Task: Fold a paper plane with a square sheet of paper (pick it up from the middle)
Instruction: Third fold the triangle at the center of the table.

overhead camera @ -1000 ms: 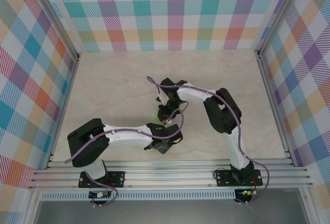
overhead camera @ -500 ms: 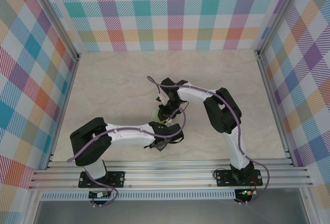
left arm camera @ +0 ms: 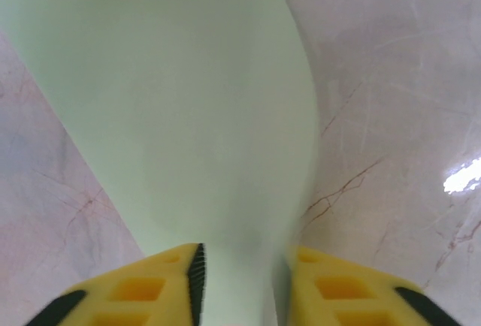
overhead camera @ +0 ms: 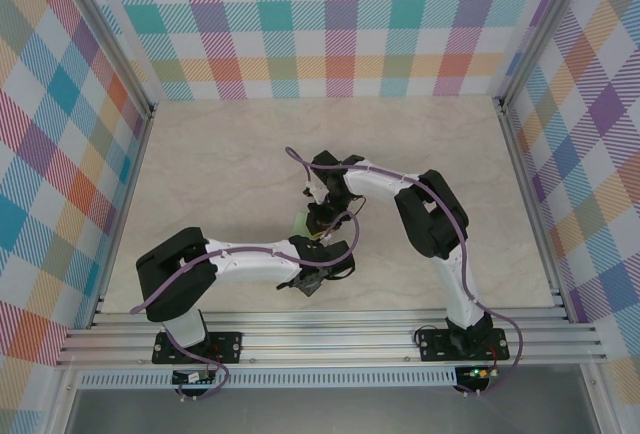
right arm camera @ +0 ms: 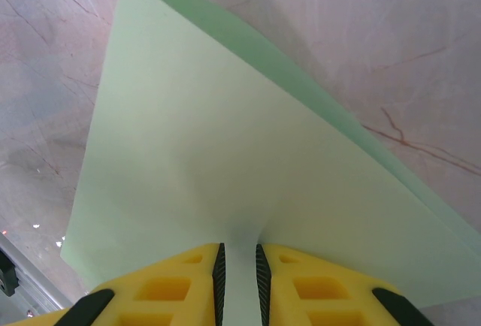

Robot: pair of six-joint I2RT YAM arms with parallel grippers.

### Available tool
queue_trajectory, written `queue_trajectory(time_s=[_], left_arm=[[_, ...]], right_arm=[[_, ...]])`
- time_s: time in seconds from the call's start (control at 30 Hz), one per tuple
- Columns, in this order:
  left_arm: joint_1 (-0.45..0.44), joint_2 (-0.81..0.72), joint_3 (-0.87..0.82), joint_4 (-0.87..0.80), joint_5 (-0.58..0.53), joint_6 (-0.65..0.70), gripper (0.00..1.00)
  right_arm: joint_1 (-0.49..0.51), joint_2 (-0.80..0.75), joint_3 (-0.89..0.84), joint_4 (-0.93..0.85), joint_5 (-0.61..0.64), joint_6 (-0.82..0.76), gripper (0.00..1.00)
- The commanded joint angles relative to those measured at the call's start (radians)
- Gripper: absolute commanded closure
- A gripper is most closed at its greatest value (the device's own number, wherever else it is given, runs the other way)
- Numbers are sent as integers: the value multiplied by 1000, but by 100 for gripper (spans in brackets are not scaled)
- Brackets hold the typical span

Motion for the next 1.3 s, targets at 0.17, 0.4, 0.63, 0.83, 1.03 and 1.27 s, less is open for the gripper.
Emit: queue_trajectory(time_s=[0.17,0.4,0.63,0.83,1.03,1.27], left_arm=[[43,-71,-7,72,122,16,92],[153,-144,-46,211,335,8,97],[218,-151,-94,274,446,-1,95],[260,-197,-149,312,496,-18,88],[291,-284,-219,360,551,-52,78],[335,-365,-268,385,595,-65,78]], right_arm=[[-11,19,31,-16,-13,-22,78],[-47,-41,14,-1,-62,-24,76],[-55,-35,3,22,-146,-30,76],[-55,7,12,18,-188,-35,77],[-55,52,21,3,-161,-27,79],[-55,60,20,6,-156,-22,79]])
